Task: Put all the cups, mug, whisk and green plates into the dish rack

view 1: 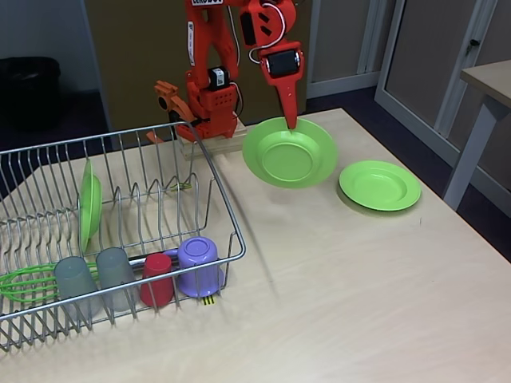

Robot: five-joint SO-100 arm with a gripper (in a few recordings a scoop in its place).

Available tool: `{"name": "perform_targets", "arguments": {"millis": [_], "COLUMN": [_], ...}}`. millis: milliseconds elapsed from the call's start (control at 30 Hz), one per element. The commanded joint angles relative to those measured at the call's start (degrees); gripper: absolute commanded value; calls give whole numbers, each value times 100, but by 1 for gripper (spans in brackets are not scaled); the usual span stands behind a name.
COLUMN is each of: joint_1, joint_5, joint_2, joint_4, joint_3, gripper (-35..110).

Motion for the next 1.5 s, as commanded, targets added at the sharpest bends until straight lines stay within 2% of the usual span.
{"name": "perform_targets", "arguments": {"millis": [0, 200, 533, 733, 1000, 1467], "joint_1": [88, 378, 1635, 2452, 3718, 5054], "joint_5": [-360, -1459, -2865, -3252, -3814, -3823], "joint_2": [-105, -413, 246, 536, 861, 448], "joint_4": [431, 870, 624, 519, -114, -1362], "joint_3": [-993, -2320, -1934, -1564, -659, 299], "gripper": [0, 0, 0, 0, 0, 0]}}
